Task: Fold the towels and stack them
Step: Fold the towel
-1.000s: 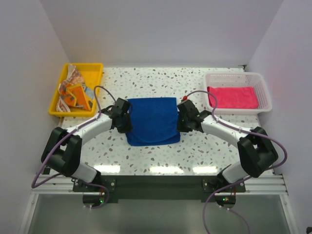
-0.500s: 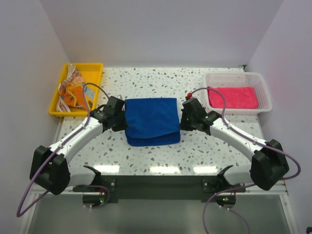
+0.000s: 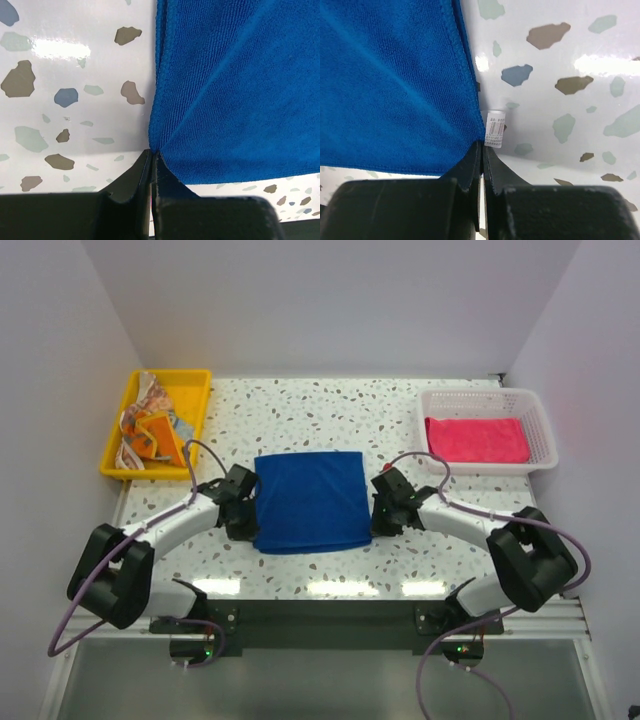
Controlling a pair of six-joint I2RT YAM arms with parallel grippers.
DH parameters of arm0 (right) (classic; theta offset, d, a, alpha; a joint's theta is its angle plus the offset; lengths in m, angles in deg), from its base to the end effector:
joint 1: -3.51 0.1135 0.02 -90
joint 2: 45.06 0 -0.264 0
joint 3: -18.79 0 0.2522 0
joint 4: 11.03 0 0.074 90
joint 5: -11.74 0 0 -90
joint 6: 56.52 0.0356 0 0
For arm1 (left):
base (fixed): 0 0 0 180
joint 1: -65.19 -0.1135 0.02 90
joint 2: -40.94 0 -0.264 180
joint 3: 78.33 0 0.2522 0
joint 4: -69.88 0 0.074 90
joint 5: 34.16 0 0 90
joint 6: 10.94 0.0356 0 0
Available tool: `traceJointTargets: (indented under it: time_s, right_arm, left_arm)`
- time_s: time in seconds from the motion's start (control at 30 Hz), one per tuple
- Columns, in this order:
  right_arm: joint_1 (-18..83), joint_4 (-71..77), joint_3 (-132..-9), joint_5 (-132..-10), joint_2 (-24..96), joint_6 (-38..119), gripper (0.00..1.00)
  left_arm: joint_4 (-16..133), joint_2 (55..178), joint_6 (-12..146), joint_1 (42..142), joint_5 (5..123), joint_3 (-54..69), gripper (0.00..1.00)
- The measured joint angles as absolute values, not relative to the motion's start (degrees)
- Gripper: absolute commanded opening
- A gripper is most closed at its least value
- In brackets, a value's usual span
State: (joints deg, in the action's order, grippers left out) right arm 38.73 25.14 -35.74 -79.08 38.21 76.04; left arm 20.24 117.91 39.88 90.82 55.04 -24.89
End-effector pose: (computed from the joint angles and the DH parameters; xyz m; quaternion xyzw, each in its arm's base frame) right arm 0.2100 0.1476 0.1552 0.0640 0.9740 0.1309 0.1734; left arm 0.2017 -0.0962 0.1651 -0.1177 0.9822 -0.0726 0.1273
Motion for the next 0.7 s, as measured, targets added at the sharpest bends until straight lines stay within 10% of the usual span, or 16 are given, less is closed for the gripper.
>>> traceJointTargets:
  time_s: [0.7]
  right_arm:
    - [38.7,32.4,-47.6,-83.2,30.7,72.8,0.0]
  left_arm:
    - [15.0,114.7,42.2,90.8,51.6,-13.3,0.0]
